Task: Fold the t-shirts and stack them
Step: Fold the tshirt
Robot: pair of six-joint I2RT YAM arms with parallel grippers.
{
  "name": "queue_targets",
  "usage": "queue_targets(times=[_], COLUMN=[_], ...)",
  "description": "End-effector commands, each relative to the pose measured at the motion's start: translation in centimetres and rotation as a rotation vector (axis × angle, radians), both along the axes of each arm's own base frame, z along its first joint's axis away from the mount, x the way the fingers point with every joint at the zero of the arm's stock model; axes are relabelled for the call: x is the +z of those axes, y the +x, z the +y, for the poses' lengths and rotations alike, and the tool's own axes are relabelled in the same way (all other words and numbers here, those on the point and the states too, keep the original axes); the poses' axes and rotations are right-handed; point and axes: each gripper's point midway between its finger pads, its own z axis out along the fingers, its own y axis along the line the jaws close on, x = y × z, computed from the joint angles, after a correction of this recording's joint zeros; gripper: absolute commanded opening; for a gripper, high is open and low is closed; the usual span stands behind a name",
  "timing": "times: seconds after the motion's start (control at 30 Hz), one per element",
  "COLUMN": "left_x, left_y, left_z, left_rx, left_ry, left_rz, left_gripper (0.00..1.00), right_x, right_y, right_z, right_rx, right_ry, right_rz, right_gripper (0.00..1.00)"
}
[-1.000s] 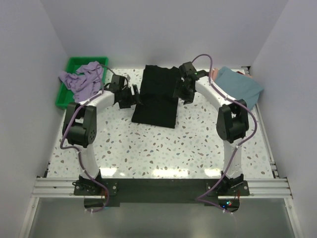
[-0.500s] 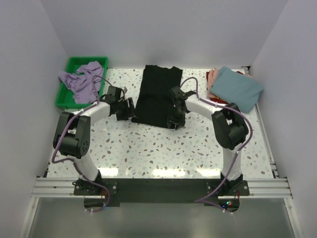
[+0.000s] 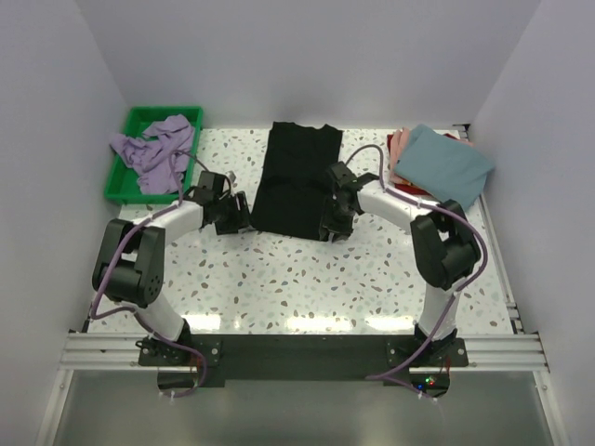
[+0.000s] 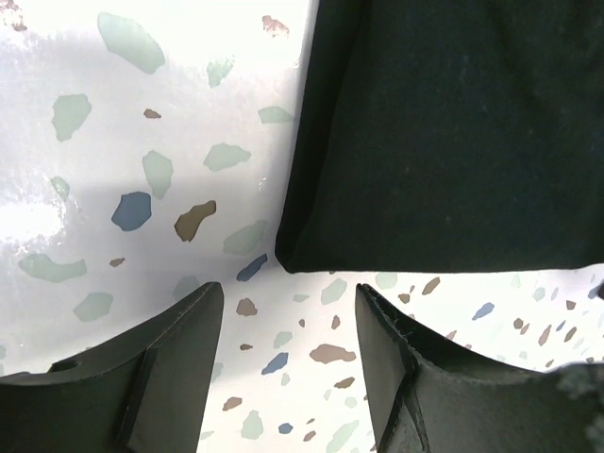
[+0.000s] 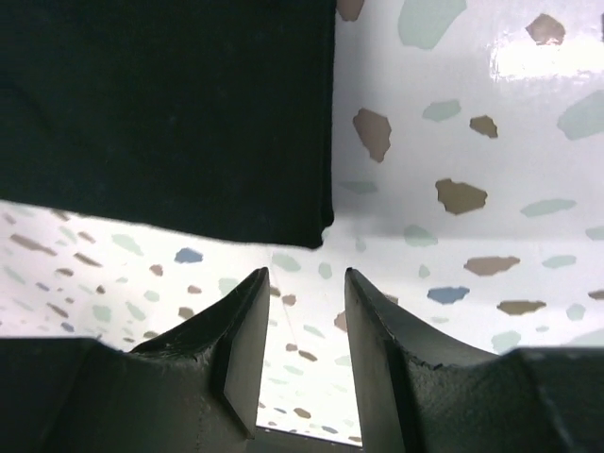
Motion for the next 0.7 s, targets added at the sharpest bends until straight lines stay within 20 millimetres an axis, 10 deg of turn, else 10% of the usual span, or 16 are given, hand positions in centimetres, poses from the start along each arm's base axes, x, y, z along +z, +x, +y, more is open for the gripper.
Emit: queue_targets(times=[0.0,0.2,0.67], left_x=[1.6,1.7,1.9], left_y=[0.8,0.6,0.8], left_z=[0.2,0.4,0.6], left_rx=[0.006,0.011,0.014], left_ry=[-0.002,0.008,0.014], left_rz=[-0.076,-0.079,-0.082], left_gripper=[0.63,0.63,0.63], right_x=[4.0,4.8,-0.9], right_y=[1.1,1.7,2.4], right_z=[0.4,0.3,-0.8], right_rx=[-0.020,-0.016,0.005], right_ry=[0.056,0.054,-0.049], right_rz=[-0.106,-0.134,-0.068], right_gripper=[0.41,0.41,0.29])
